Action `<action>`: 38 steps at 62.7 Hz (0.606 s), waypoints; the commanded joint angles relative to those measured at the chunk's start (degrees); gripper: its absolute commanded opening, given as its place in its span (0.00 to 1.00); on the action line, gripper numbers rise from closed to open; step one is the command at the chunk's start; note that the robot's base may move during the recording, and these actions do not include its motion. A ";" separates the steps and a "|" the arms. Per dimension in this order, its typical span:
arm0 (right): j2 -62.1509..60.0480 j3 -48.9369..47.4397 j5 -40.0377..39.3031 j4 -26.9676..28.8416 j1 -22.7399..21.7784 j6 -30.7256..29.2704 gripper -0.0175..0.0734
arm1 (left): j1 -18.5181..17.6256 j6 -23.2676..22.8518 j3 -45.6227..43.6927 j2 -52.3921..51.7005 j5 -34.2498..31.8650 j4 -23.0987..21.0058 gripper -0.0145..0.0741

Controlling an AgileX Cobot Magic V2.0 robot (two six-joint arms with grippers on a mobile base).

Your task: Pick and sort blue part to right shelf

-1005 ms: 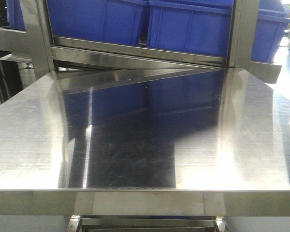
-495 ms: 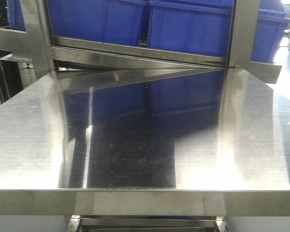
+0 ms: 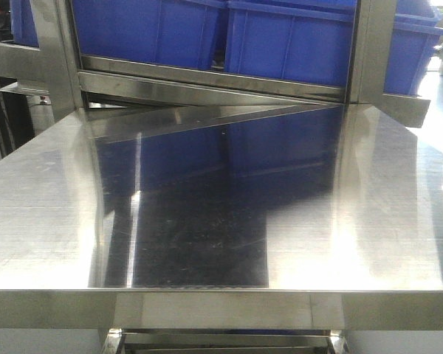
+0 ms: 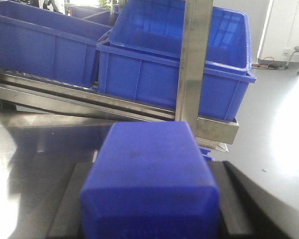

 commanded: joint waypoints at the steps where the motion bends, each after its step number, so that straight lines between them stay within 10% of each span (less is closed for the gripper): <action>1: 0.38 -1.65 -5.46 0.11 -0.38 -0.55 0.63 | 0.11 -0.65 -1.69 0.54 -4.90 -0.78 0.52; 38: 0.38 -1.65 -5.46 0.11 -0.38 -0.55 0.63 | 0.11 -0.65 -1.69 0.54 -4.90 -0.78 0.52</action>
